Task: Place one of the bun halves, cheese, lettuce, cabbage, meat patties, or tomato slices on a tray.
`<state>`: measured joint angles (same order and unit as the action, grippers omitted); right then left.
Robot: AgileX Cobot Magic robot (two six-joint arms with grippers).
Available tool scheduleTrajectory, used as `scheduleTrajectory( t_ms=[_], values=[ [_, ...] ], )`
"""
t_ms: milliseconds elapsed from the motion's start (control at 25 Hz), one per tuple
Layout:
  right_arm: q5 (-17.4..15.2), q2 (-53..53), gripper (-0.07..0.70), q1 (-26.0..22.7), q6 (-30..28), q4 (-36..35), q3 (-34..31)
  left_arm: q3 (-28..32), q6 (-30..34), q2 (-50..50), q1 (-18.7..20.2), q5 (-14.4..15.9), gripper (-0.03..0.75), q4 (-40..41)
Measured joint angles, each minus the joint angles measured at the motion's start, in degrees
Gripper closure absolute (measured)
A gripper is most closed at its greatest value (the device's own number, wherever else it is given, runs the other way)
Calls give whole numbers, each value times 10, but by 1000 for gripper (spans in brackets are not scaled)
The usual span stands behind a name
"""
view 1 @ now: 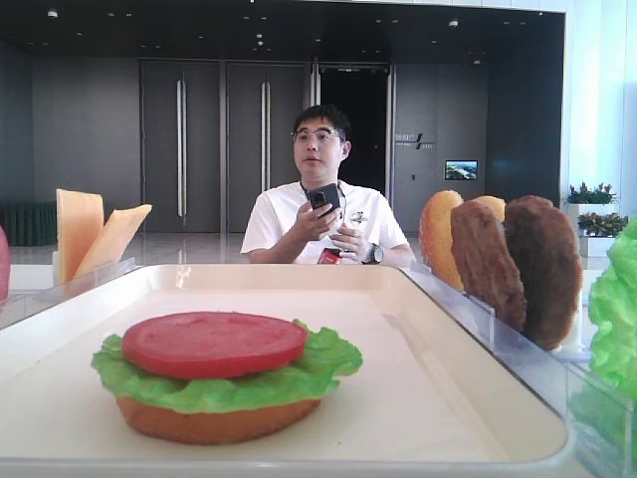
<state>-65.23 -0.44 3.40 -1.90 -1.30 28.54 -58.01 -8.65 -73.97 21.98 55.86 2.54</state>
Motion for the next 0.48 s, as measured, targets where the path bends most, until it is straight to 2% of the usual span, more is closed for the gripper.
scheduleTrajectory(
  t_ms=[320, 480],
  values=[
    [0, 0, 170, 0, 0, 0, 0, -14, -5, 0, -4, 55, 150, 27],
    [0, 0, 170, 0, 0, 0, 0, -33, 1, 0, -56, 79, 150, 27]
  ],
)
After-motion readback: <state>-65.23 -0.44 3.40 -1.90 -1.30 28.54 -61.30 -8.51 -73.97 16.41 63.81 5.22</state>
